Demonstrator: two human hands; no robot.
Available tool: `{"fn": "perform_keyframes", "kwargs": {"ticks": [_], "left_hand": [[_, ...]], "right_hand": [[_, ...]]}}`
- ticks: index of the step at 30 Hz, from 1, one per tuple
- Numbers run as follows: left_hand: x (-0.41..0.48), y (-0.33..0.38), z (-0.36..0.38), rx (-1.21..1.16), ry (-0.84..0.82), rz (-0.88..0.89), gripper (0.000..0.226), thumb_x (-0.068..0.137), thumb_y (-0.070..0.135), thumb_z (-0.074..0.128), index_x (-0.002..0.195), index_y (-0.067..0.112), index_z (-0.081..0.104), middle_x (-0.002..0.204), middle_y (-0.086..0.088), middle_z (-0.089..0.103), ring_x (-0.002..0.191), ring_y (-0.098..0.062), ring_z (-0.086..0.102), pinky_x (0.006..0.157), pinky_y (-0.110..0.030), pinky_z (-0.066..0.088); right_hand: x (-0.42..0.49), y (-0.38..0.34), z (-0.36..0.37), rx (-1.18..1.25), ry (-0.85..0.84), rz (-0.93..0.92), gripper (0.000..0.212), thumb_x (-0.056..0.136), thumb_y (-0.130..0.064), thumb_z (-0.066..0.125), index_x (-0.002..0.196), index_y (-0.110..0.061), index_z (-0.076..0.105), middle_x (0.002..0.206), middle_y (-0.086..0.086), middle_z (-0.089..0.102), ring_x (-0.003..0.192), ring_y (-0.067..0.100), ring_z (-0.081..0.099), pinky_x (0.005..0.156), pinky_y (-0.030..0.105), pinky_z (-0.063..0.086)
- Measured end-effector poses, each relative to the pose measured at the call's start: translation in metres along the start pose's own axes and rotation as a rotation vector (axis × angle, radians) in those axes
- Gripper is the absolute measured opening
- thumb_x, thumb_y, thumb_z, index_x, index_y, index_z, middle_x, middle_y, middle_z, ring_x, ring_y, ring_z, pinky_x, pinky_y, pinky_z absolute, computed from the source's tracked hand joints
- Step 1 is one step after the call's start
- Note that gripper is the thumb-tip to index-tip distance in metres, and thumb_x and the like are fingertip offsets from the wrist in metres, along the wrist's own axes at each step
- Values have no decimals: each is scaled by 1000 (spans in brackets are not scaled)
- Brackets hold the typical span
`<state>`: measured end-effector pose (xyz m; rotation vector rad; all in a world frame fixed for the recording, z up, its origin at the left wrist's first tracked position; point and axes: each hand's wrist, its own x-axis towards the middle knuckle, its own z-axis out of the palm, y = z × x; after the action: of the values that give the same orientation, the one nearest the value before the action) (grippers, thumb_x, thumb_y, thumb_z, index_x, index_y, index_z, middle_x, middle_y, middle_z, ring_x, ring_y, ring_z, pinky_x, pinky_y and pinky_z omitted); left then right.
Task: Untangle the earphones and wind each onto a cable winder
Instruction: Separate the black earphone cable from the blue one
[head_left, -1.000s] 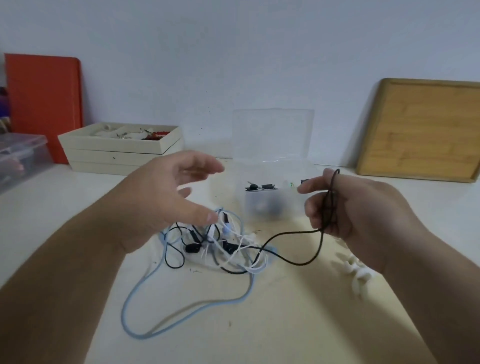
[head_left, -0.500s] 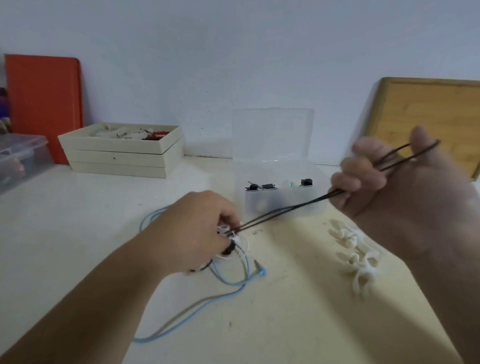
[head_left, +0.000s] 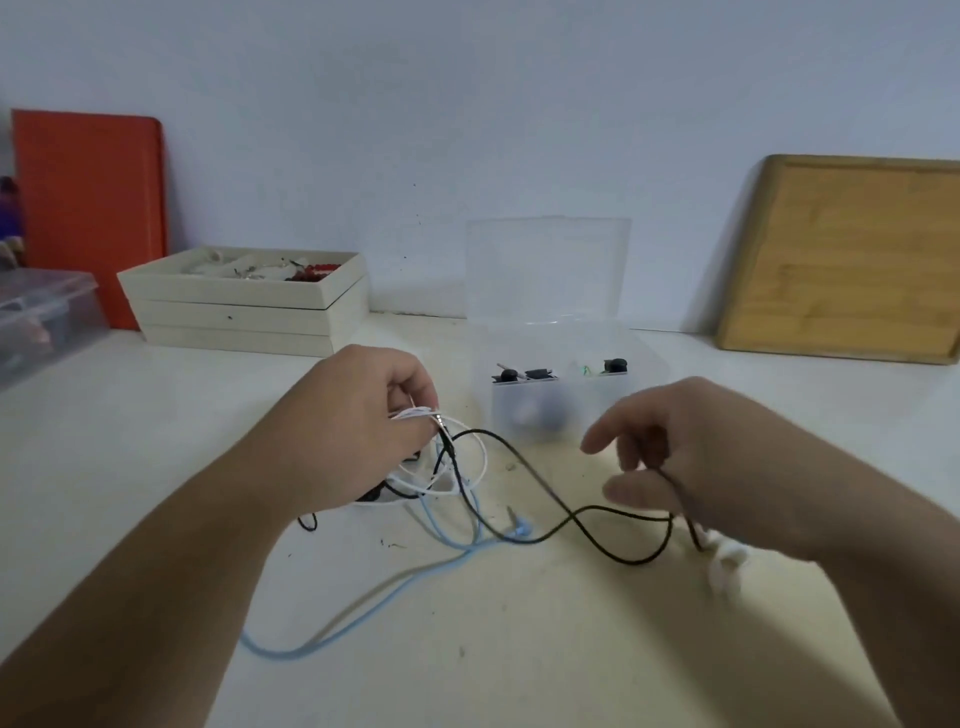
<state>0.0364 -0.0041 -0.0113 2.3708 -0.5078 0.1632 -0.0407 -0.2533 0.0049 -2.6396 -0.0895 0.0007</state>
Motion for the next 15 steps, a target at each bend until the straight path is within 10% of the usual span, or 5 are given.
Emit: {"fn": "perform_keyframes", "kwargs": {"ticks": [5, 9, 15], "left_hand": [[-3, 12, 6, -70, 60, -7, 18, 81, 10, 67, 70, 24, 65, 52, 7, 60, 38, -6, 45, 39, -22, 38], [-7, 25, 16, -47, 202, -18, 13, 72, 16, 70, 65, 25, 64, 50, 6, 58, 45, -7, 49, 47, -24, 35], [-11, 32, 27, -19, 322, -84, 13, 69, 18, 69, 63, 26, 62, 49, 5, 54, 52, -10, 53, 49, -24, 33]], "right_hand": [[-1, -18, 17, 101, 64, -103, 66, 74, -58, 78, 133, -35, 58, 118, -24, 63, 110, -12, 56, 95, 18, 46], [-6, -39, 28, 220, -52, 11, 83, 61, -92, 54, 91, -17, 73, 77, 0, 73, 61, 4, 62, 65, 25, 50], [-7, -49, 45, 235, -172, 31, 54, 73, -61, 76, 65, -9, 63, 49, -3, 46, 48, 11, 37, 47, 21, 31]]}}
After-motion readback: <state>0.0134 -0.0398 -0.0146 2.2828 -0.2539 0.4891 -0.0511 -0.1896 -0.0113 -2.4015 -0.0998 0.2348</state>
